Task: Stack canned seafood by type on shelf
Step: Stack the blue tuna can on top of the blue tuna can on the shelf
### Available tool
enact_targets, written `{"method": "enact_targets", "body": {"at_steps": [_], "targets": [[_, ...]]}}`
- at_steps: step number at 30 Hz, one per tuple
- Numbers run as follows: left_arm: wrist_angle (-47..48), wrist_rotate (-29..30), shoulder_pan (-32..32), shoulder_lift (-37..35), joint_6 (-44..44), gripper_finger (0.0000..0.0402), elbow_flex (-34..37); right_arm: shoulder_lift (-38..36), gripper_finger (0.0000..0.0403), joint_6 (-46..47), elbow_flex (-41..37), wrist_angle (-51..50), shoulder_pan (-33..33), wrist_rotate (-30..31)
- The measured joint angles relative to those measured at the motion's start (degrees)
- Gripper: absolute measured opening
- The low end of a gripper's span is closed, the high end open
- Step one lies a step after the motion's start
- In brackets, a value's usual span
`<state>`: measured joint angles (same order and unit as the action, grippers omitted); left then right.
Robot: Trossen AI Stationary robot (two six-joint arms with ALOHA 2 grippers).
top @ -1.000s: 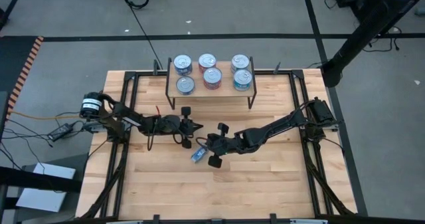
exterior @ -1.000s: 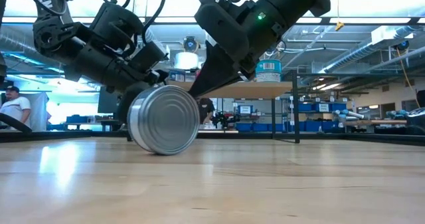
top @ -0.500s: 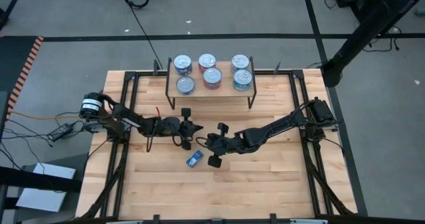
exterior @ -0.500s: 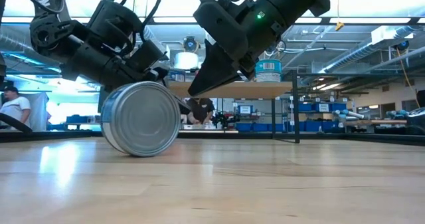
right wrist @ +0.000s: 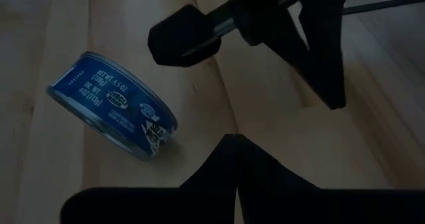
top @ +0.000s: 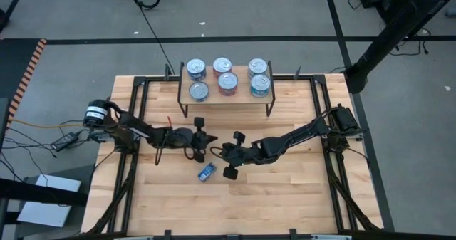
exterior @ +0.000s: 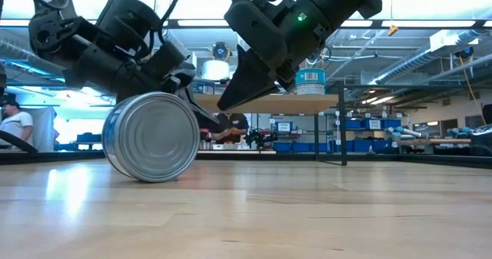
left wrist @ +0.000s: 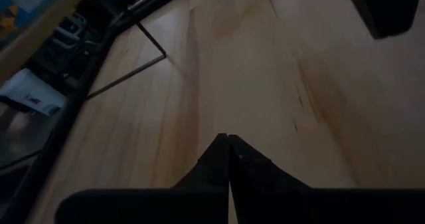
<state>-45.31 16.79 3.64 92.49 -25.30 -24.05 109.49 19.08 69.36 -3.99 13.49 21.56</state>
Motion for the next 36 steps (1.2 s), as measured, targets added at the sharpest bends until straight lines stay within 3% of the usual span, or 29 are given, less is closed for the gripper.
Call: {"method": "enact_targets", "body": {"at_steps": [6,16,24,36], "targets": [[6.2,1.1,1.7,-5.7,0.3,0.0005,0.0,0.0,0.0011,-0.8,0.0,0.1,-0.6,-0.1],[24.2,1.4,5.3,-17.5,4.5,0.0005,0.0,0.0,0.0011,-2.7,0.0,0.5,-2.2,-0.6],[30.8,4.3,10.6,-25.0,7.4,0.0005,0.0,0.0,0.0011,-5.2,0.0,1.8,-3.9,-2.3],[39.6,7.7,15.9,-29.7,13.2,0.0005,0.0,-0.1,0.0012,-8.7,0.0,4.7,-6.0,-4.8]]}}
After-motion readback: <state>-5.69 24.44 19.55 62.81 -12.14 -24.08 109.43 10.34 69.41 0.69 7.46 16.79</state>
